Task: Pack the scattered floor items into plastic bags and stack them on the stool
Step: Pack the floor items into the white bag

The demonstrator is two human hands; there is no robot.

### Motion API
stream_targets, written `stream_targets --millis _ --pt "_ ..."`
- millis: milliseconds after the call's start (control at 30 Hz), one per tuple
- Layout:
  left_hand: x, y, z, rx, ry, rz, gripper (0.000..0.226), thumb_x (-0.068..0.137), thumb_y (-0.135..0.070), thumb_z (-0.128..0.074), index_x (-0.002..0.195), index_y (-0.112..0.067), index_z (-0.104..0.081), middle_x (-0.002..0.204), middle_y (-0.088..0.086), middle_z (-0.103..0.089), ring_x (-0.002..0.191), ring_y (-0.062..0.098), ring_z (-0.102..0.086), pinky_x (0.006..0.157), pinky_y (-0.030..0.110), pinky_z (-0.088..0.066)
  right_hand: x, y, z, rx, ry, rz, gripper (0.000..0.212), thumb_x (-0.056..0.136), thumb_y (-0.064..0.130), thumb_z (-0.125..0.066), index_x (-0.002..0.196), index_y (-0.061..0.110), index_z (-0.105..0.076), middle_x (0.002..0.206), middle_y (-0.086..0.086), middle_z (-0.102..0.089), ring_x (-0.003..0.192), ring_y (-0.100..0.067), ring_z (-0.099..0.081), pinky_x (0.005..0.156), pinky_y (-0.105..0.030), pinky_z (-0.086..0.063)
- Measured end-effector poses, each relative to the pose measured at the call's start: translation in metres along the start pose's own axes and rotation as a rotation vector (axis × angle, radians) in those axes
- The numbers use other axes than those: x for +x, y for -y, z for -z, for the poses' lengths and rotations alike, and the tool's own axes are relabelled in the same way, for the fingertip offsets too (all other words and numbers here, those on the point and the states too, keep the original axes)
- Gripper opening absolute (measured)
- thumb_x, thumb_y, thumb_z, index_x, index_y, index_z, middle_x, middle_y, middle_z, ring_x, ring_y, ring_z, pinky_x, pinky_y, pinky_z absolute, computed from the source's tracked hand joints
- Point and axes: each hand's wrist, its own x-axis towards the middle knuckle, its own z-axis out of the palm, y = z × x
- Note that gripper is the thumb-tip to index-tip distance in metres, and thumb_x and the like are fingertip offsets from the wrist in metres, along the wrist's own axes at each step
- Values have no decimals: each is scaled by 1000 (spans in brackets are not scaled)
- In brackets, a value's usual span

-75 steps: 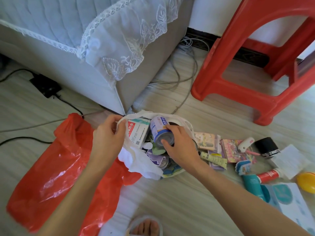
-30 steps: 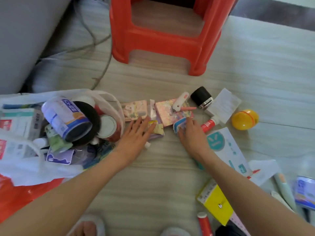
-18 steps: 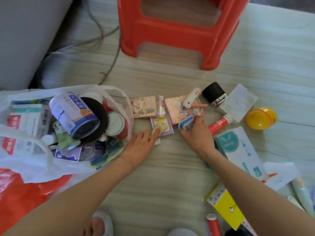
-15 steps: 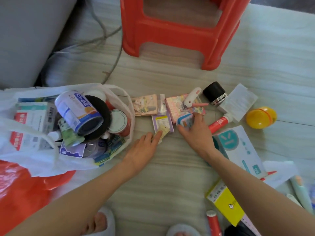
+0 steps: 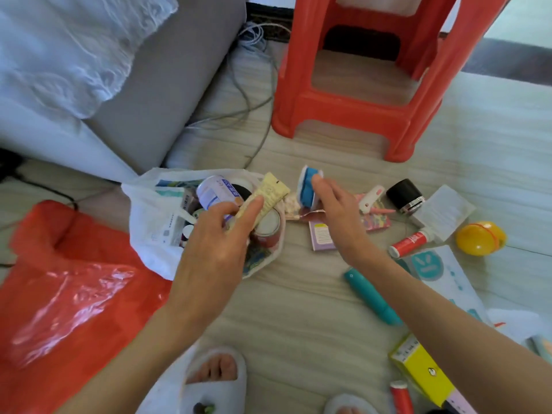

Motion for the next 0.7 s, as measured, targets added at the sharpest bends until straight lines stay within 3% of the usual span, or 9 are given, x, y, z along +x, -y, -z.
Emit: stream_targets --millis 33,100,200,300,400,600,700 --pt "6 5 13 31 -54 -38 41 91 -21 -34 130 -26 -46 110 2 -42 91 17 -44 81 22 -35 1 8 -13 25 37 13 29 89 38 -52 93 12 -63 81 -6 -62 75 -19 -58 72 -41 -52" --pt "18 25 29 157 -125 -63 44 85 -7 -46 127 -20 -53 108 12 -48 87 23 -46 78 30 -39 5 20 -38 -9 109 61 27 88 37 -56 97 12 -63 82 -5 -64 74 -15 -60 71 -38 -53" --pt "27 56 39 247 -83 85 53 72 7 -56 122 -11 -57 103 24 -53 80 37 -54 70 41 -46 16 28 -72 -211 134 158 24 81 40 -66 96 22 -59 81 3 -65 69 -6 -61 66 -23 -50" --pt "19 81 38 238 -34 213 44 77 1 -56 119 -10 -59 97 26 -53 78 41 -55 63 42 -46 29 25 -100 -501 157 247 42 77 42 -69 111 21 -54 100 -1 -66 91 -18 -61 83 -32 -48" --pt "7 99 34 225 -26 288 35 80 -5 -60 114 -9 -62 92 24 -56 77 42 -58 58 46 -50 33 18 -125 -740 269 377 59 79 44 -67 125 14 -47 120 -7 -57 113 -23 -50 94 -29 -36" --pt "-1 123 32 97 -122 538 33 83 -11 -64 116 -13 -63 105 19 -56 89 39 -58 78 37 -44 29 3 -147 -1134 427 538 62 83 47 -58 132 13 -41 127 -9 -50 120 -27 -39 99 -33 -30" --pt "0 121 34 -3 -221 561 35 83 -10 -66 117 -13 -63 107 19 -57 93 33 -57 79 23 -36 30 1 -149 -1243 467 577 60 86 48 -54 132 13 -39 133 -8 -47 123 -27 -37 100 -36 -27"
